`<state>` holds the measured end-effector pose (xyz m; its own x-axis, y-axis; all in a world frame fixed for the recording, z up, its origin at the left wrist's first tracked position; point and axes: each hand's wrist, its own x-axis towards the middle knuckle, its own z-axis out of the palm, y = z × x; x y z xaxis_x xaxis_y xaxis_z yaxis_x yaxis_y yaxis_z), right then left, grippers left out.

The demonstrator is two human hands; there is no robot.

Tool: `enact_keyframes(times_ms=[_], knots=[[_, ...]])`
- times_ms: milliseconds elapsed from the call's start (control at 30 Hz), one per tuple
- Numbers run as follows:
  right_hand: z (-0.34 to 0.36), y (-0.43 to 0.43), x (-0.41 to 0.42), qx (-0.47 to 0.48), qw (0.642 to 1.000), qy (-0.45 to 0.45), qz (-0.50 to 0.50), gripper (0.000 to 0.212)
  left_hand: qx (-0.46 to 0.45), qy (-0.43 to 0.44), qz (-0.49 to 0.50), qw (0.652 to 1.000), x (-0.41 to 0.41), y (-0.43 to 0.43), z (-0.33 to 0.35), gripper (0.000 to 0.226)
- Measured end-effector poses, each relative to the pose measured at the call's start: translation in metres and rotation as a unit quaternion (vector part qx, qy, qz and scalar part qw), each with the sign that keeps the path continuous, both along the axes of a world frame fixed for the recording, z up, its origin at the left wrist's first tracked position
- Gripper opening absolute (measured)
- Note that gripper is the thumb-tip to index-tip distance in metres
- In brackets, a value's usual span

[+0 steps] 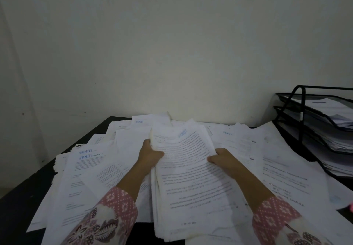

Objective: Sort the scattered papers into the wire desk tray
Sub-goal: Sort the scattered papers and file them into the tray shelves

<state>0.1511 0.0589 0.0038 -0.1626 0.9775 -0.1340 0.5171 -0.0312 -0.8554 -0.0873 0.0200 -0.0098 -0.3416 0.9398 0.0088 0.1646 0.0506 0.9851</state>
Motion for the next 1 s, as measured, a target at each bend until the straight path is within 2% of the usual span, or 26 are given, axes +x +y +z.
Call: enact_keyframes(times_ms=[133, 233, 333, 400, 533, 600, 767, 900, 1000], knots=[[0.013, 0.001, 0.010, 0.022, 0.995, 0.096, -0.019, 0.032, 0.099, -0.046, -0.003, 0.994, 0.011, -0.003, 0.032, 0.051], [0.031, 0.000, 0.014, 0.044, 0.980, 0.195, -0.028, 0.044, 0.171, -0.080, -0.020, 0.982, 0.023, -0.005, 0.063, 0.043], [0.055, -0.002, 0.017, 0.120, 0.959, 0.250, -0.060, 0.048, 0.245, -0.090, -0.033, 0.965, 0.034, -0.006, 0.094, 0.038], [0.074, -0.005, 0.020, 0.190, 0.945, 0.257, -0.077, 0.043, 0.285, -0.092, -0.039, 0.953, 0.042, -0.006, 0.114, 0.033], [0.104, -0.013, 0.026, 0.286, 0.916, 0.267, -0.088, 0.016, 0.342, -0.071, -0.034, 0.936, 0.053, -0.003, 0.142, 0.028], [0.111, -0.017, 0.028, 0.307, 0.909, 0.264, -0.092, 0.011, 0.350, -0.063, -0.016, 0.935, 0.056, 0.000, 0.146, 0.027], [0.105, -0.020, 0.029, 0.313, 0.917, 0.223, -0.108, 0.021, 0.330, 0.002, 0.025, 0.944, 0.064, 0.002, 0.131, 0.032], [0.103, -0.021, 0.028, 0.319, 0.916, 0.217, -0.111, 0.012, 0.309, 0.031, 0.026, 0.950, 0.069, 0.002, 0.122, 0.019], [0.108, -0.022, 0.027, 0.322, 0.909, 0.239, -0.113, 0.010, 0.305, 0.016, 0.027, 0.952, 0.072, 0.001, 0.125, 0.013]])
